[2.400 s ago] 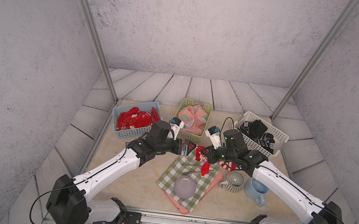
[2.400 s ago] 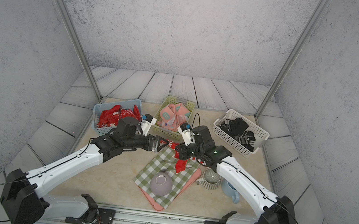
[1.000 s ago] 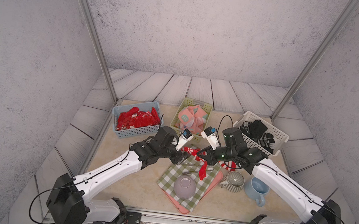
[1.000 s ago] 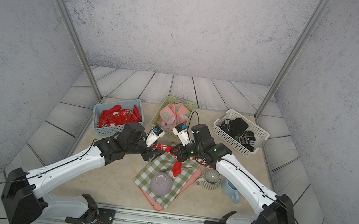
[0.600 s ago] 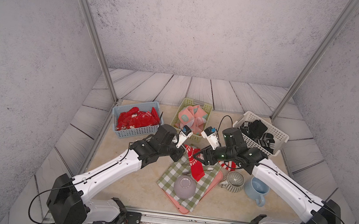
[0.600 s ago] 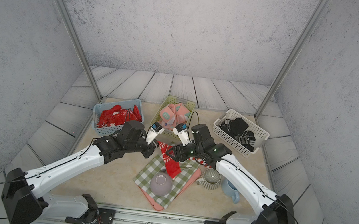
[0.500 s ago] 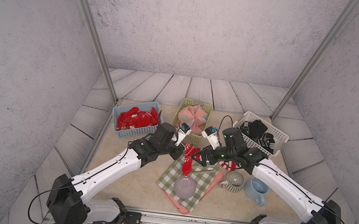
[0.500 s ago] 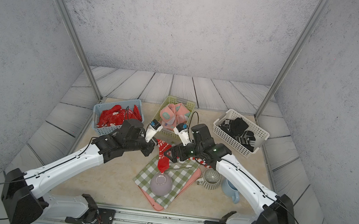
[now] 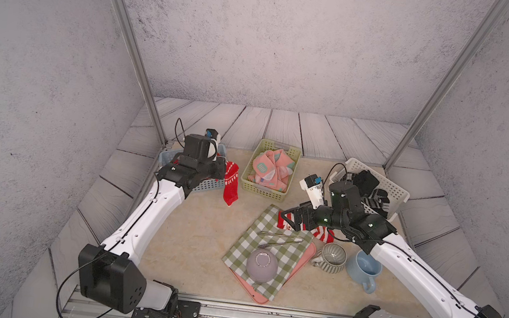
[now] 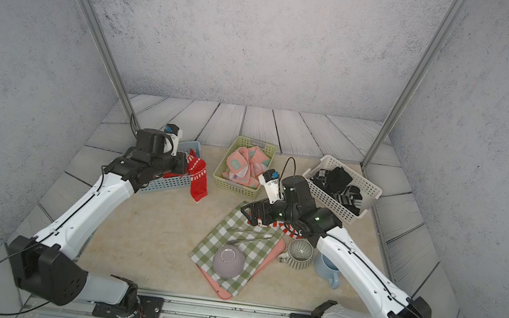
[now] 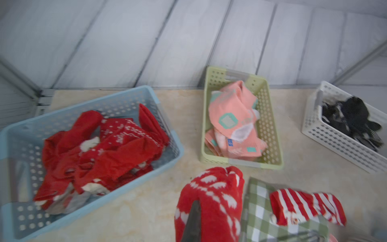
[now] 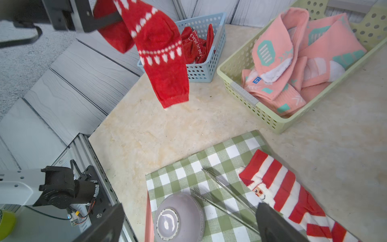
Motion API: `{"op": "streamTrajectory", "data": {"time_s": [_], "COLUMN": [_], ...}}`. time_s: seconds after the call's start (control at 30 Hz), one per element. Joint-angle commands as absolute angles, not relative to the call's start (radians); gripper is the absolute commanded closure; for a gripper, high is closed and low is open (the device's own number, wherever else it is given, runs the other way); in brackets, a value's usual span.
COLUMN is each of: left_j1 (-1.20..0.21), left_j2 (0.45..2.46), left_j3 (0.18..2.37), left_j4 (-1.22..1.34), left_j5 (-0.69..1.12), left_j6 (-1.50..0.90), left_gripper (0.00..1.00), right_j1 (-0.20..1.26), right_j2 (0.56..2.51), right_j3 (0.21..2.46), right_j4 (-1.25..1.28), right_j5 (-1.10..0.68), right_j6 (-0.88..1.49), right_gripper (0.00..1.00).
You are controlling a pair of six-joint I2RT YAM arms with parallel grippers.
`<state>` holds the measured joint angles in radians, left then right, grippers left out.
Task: Sort the socks into the basket by color
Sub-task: Place the sock in the bin.
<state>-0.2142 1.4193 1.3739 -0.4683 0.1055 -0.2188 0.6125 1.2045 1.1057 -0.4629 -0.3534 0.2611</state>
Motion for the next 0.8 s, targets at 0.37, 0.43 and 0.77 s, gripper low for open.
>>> {"op": "streamTrajectory", "data": {"time_s": [0.37,0.43,0.77], "left_j1": [0.061,0.077,0.093], "left_j2": [1.8,1.852,2.09], "left_j3": [1.732,1.759,1.797], "left_j4": [-0.506,-0.516,-0.562], "left_j5": [0.036,0.036,-0.011], "left_j6": [-0.194,-0.194,-0.211], "left_gripper": [1.0,1.0,1.0], "right_j1": [0.53,0.517,0.484], "right_j2": [1.246,1.26,1.328], "right_j3": [1.046,1.047,1.054], "right_j4": [-0.477,-0.476,-0.465], "right_j5": [-0.361,-0.371,-0.391], "right_j6": [0.279,0.277,0.264], "right_gripper": [0.01,0.01,0.01]}}
